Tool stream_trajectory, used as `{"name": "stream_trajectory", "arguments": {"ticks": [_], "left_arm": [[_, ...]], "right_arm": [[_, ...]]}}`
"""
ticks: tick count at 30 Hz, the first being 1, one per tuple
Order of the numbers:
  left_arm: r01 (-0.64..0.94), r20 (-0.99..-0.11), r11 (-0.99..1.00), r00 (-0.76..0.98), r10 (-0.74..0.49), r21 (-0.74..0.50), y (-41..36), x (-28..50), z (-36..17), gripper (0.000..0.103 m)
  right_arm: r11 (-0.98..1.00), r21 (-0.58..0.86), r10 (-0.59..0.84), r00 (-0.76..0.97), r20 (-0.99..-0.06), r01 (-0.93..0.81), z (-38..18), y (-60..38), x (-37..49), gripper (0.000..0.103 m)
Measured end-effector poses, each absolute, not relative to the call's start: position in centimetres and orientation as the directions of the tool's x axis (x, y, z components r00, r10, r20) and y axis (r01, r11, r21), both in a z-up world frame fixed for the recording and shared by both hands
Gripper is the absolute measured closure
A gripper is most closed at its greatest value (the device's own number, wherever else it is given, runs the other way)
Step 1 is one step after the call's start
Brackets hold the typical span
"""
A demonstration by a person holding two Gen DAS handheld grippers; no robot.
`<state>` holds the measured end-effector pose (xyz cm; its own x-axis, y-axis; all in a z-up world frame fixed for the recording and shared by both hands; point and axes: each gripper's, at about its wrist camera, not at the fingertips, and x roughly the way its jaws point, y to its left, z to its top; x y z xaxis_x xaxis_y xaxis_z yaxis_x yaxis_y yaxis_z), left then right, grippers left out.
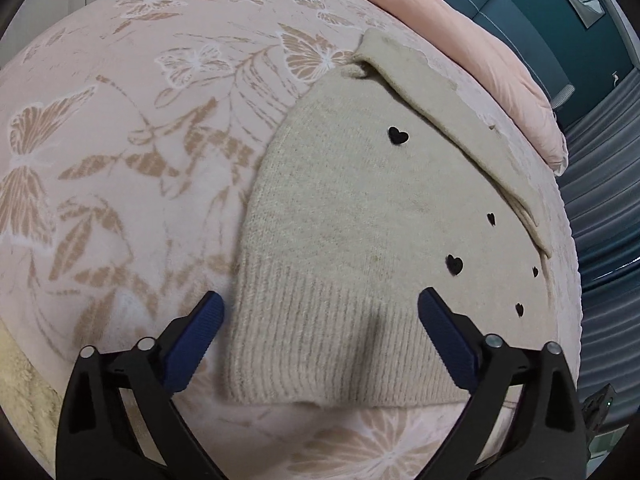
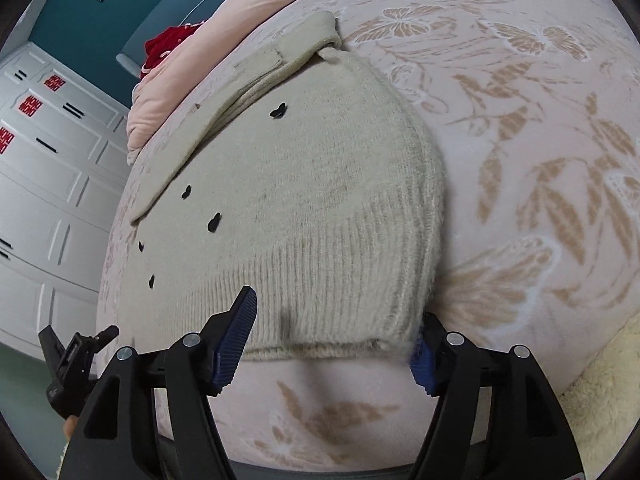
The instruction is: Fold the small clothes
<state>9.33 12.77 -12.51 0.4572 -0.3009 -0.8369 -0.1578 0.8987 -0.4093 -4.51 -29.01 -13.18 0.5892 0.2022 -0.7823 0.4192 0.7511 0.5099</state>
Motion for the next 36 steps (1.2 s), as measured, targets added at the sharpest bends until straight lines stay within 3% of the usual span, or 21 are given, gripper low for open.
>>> {"name": "stream_trajectory", "arguments": {"ticks": [1,2,3,4,6,10,14,21,26,32,34,35,36], "left_arm": [[-0.139,-0.844,0.911,0.45,-0.291,-0.388,12.4,9.7,-12.3,0.035],[-0.118,-0.854,0.923,0.437,-0.282,-0.366,12.0,9.9,-12.1,0.06],[-0.098,-0.857,0.926,0.426,-0.292,-0.364,11.8,10.2,-11.9,0.083],[-0.091,-0.859,0.924,0.411,-0.305,-0.372,11.7,10.4,-11.7,0.09],[-0.096,-0.839,0.903,0.422,-0.344,-0.418,12.2,10.2,-10.7,0.093],[-0.035,-0.795,0.901,0.486,-0.363,-0.432,12.8,8.1,-6.9,0.095],[0.022,-0.778,0.902,0.495,-0.385,-0.432,13.6,5.0,-3.9,0.098],[0.14,-0.823,0.924,0.421,-0.38,-0.355,15.2,-3.4,-2.6,0.099],[0.171,-0.859,0.91,0.302,-0.414,-0.378,14.7,-10.4,-3.0,0.103],[0.185,-0.875,0.909,0.256,-0.411,-0.374,13.8,-14.3,-1.9,0.103],[0.17,-0.87,0.917,0.293,-0.397,-0.361,13.8,-12.9,-2.3,0.101],[0.139,-0.874,0.927,0.309,-0.376,-0.349,14.0,-12.0,-2.7,0.09],[0.111,-0.873,0.931,0.321,-0.366,-0.349,14.3,-11.0,-3.1,0.066]], "right_arm": [[0.75,0.511,0.2,0.592,-0.781,0.42,-13.0,-29.1,-4.1,0.051],[0.753,0.507,0.202,0.586,-0.785,0.42,-13.0,-29.2,-3.7,0.077],[0.756,0.504,0.208,0.576,-0.79,0.419,-12.9,-29.2,-3.3,0.09],[0.748,0.511,0.213,0.577,-0.789,0.422,-12.8,-29.4,-3.2,0.091],[0.727,0.556,0.231,0.619,-0.751,0.404,-11.6,-29.6,-3.5,0.092],[0.715,0.612,0.254,0.69,-0.678,0.338,-7.9,-29.7,-5.1,0.094],[0.749,0.598,0.259,0.704,-0.662,0.287,-4.9,-29.7,-7.7,0.095],[0.868,0.457,0.274,0.582,-0.766,0.193,-3.2,-28.3,-14.9,0.096],[0.911,0.399,0.324,0.414,-0.851,0.108,-4.0,-25.7,-21.5,0.098],[0.896,0.428,0.355,0.382,-0.853,0.122,-3.7,-25.2,-25.5,0.1],[0.897,0.416,0.332,0.39,-0.859,0.151,-4.5,-25.5,-24.7,0.098],[0.899,0.402,0.312,0.389,-0.867,0.175,-4.9,-25.7,-24.2,0.09],[0.902,0.385,0.291,0.384,-0.876,0.196,-5.2,-25.9,-23.6,0.085]]}}
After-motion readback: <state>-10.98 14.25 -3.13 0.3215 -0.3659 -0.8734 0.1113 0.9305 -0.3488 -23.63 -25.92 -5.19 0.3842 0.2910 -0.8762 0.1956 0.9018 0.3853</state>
